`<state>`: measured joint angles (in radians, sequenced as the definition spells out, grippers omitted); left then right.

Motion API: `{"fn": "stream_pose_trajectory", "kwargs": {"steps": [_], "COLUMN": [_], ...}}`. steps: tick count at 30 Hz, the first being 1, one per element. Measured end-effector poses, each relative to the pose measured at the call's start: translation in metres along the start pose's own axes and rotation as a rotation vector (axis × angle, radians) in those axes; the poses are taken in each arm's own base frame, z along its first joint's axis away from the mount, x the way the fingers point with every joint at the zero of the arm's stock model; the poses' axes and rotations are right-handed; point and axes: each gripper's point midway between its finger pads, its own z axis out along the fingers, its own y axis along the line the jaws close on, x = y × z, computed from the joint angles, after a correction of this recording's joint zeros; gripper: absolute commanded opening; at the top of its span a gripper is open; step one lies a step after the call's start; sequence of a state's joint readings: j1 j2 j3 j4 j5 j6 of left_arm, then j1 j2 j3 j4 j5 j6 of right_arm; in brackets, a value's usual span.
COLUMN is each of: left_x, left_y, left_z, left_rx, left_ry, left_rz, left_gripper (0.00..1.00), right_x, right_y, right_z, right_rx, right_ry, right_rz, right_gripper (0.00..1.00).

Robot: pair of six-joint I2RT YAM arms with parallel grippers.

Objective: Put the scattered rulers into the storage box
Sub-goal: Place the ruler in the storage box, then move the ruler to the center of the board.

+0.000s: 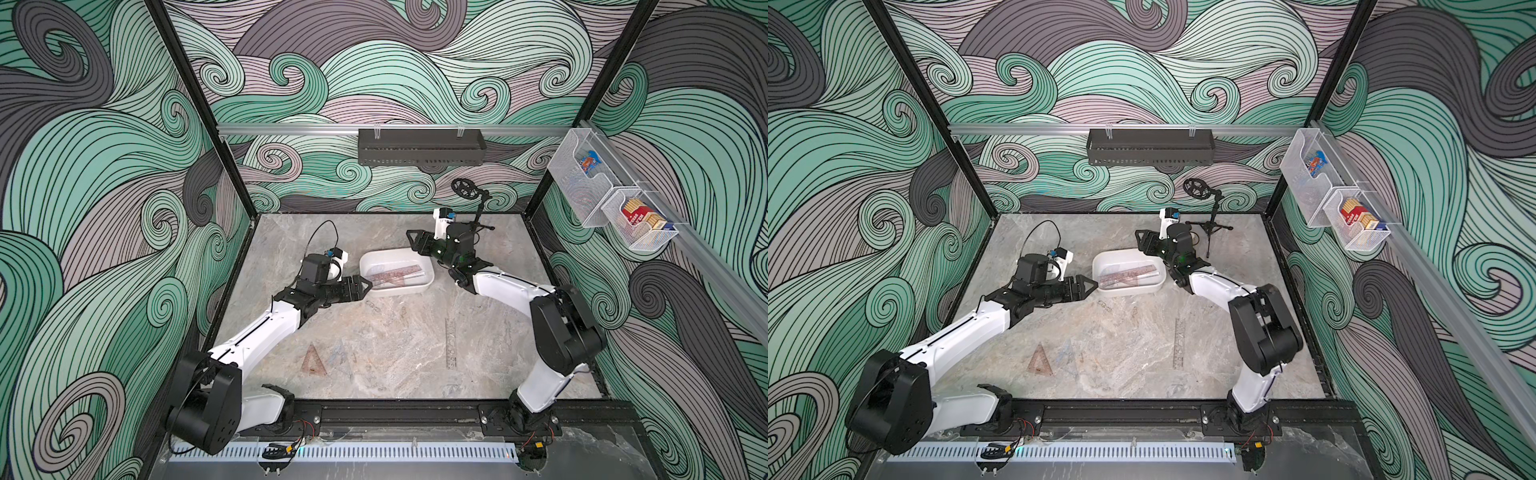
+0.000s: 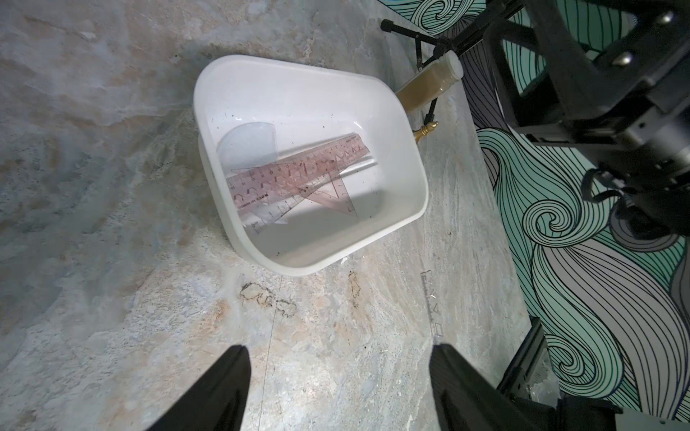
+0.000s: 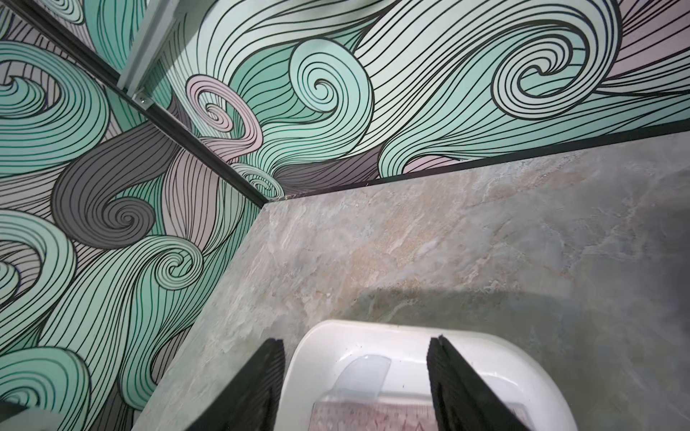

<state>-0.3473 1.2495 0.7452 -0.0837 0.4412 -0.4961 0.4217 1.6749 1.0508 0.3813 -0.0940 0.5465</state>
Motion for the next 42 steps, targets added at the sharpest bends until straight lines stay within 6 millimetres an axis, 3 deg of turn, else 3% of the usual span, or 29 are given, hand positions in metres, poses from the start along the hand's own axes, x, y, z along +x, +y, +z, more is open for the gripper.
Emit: {"fn": "stream_pose_trajectory", "kwargs": {"steps": [4,11,17,26,42], "left_x": [0.013,0.054,0.069,0.074,0.072], "left_y": [-0.009,-0.024,-0.018,-0.014,-0.012], "left_z": [-0.008,0.002,0.004,0.004,-0.005], "left_rx": [0.058,0.108,0.103,0.097,0.093], "left_ry": [-0.02,0.074,0.099,0.107,0.08], "left_rz": [-0.014,-0.028,-0.05,-0.059,-0.06], "left_gripper": [0.81,0.81,0.81,0.81,0.81], "right_x": [0.035,0.156,0.204,0.26,0.265], "right_y": [-0.008,-0.06,-0.088,-0.085,-0.064], "right_z": [-0.052,-0.135,-0.181,-0.196,-0.158], "right_rx": [0.058,0.255,0.37,0.426,0.505], "right_ry": [0.077,0.327,0.391,0.541,0.568], "right_rz": [-0.025,0.013,0.071,0.048,-0.137], "right_gripper": [0.57,0.5,0.49,0.54,0.5]}}
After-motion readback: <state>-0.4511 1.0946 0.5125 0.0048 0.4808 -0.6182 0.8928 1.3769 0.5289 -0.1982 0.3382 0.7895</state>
